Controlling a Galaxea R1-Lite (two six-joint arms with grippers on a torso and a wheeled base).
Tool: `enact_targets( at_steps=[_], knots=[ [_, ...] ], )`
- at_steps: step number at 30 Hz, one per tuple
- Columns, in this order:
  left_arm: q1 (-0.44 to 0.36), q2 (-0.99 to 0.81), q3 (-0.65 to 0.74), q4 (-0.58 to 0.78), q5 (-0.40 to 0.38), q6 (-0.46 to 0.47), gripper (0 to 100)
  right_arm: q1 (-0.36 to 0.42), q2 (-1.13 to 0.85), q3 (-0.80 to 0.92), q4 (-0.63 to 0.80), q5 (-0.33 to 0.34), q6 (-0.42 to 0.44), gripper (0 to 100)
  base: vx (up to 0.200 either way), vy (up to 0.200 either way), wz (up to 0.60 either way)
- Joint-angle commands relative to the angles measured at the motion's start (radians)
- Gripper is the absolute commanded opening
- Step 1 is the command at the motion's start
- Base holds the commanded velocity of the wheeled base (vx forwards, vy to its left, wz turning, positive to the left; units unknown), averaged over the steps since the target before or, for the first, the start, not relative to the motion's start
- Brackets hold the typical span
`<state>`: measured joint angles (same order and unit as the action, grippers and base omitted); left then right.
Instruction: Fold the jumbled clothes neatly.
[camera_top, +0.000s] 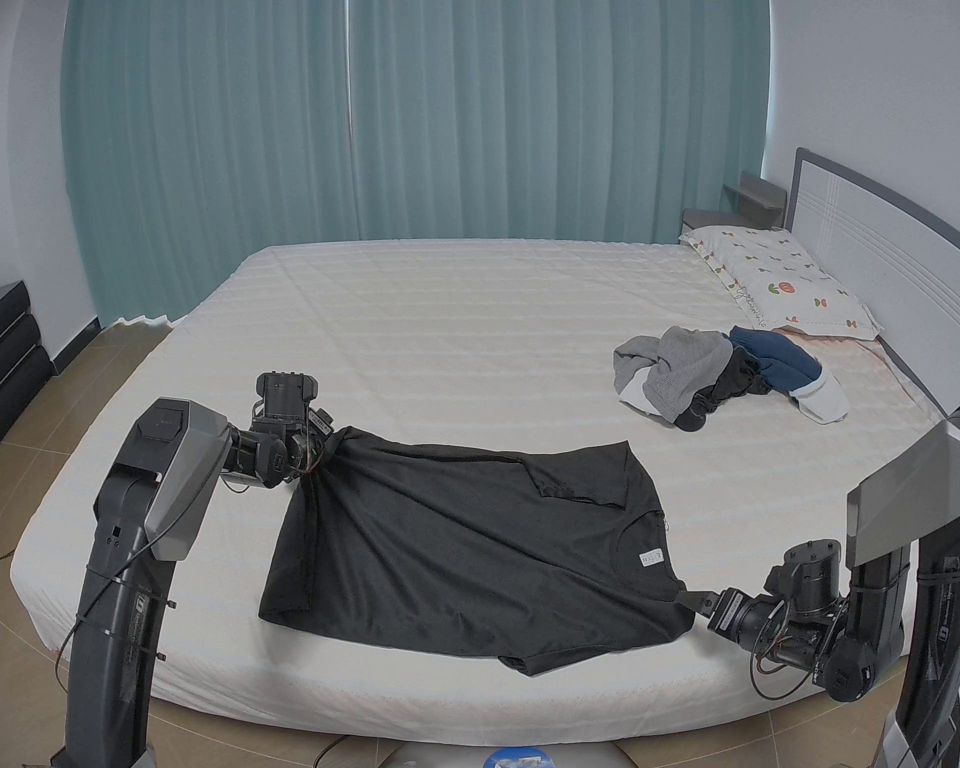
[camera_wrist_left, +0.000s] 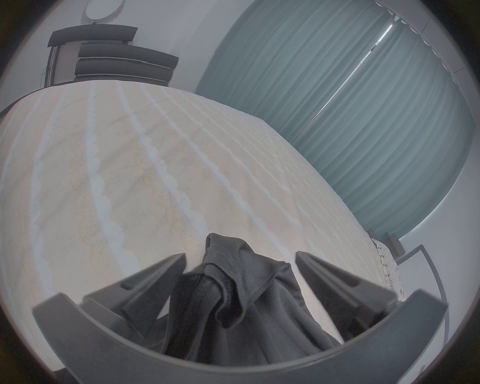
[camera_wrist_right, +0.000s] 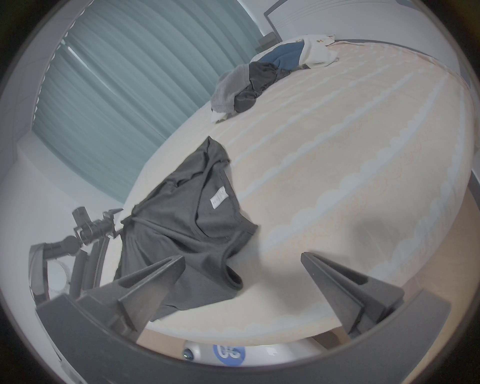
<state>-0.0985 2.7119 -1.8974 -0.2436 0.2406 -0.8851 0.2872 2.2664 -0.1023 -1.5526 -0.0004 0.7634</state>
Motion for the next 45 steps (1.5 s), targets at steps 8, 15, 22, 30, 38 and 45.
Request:
enact_targets(
  at_steps=[8,15,22,30,38,45],
  knots=[
    [0.048,-0.445,0.607,-0.14,-0.165,-0.054,100,0.046,-0.091,-0.057,-0.009,-0.024,-0.006,100,0.0,0.0,0.0],
    [0.019,-0.767,1.184,-0.49,-0.368,-0.038,100,0.116,-0.119,-0.218,0.137,-0.07,-0.019,100,0.0,0.0,0.0],
    [0.003,-0.837,1.354,-0.543,-0.362,-0.046,100,0.159,-0.113,-0.341,0.295,-0.072,-0.016,100,0.0,0.0,0.0],
    [0.014,-0.804,1.376,-0.546,-0.414,-0.075,100,0.153,-0.056,-0.395,0.296,-0.072,-0.018,100,0.0,0.1,0.0],
    [0.014,-0.753,1.364,-0.546,-0.417,-0.075,100,0.155,-0.014,-0.447,0.298,-0.072,-0.018,100,0.0,0.2,0.0],
    [0.013,-0.716,1.359,-0.562,-0.406,-0.078,100,0.125,-0.011,-0.473,0.296,-0.072,-0.016,100,0.0,0.0,0.0]
  ],
)
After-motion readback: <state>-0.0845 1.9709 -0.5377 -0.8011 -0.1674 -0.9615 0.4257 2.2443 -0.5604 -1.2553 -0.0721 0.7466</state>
